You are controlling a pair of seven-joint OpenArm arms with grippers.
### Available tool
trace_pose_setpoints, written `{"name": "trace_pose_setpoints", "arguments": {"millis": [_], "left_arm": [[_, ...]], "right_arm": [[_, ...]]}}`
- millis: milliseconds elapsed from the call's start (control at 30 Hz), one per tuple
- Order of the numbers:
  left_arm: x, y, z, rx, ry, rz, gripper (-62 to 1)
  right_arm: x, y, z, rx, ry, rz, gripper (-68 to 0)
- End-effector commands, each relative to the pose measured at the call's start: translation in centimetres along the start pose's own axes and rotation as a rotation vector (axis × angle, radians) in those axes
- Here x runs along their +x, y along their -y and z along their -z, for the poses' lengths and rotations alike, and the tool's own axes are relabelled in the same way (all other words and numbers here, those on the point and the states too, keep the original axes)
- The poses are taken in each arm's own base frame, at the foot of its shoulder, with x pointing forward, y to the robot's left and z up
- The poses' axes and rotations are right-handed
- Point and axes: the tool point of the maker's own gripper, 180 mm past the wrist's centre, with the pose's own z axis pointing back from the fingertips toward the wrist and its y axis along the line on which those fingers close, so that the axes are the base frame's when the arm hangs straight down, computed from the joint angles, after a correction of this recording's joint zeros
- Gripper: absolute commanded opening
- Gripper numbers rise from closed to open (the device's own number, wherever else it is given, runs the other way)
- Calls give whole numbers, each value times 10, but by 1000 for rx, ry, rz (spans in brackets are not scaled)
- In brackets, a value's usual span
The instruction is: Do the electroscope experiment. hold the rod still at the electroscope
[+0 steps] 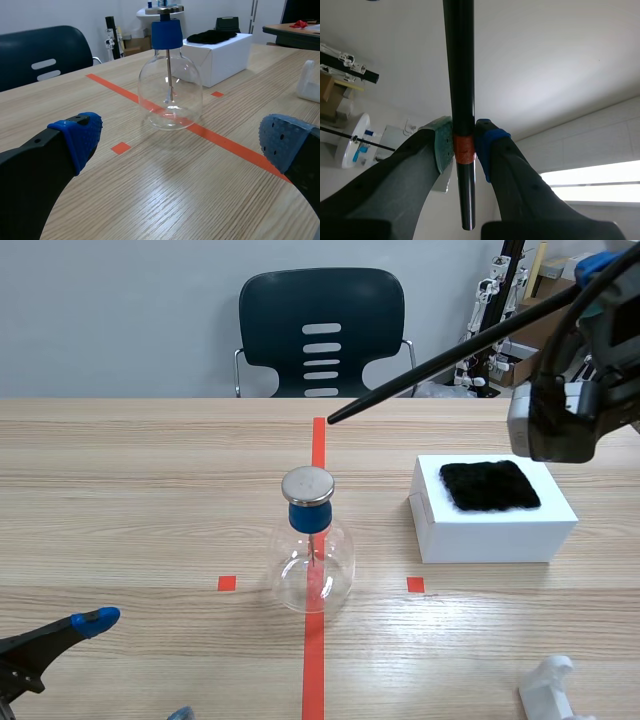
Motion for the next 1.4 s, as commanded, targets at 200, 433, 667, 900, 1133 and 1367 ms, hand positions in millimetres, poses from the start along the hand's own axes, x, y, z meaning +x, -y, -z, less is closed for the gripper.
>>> {"name": "trace_pose_setpoints", "arguments": {"millis": [200,433,667,900,1133,1367], "left_arm": [[5,-2,3,7,30,0,14],[5,-2,3,7,30,0,14],[5,-2,3,7,30,0,14],[5,-2,3,7,30,0,14],[5,-2,3,7,30,0,14],[5,-2,3,7,30,0,14]], "right_arm": [[4,3,3,-14,10,-15,-665],[13,2,2,-8,43,-22,-665],[16,-4,1,23,54,-40,-665],[21,-7,1,27,69,-40,-665],[23,-7,3,25,66,-24,-665],[25,-8,5,37,54,-4,-665]]}}
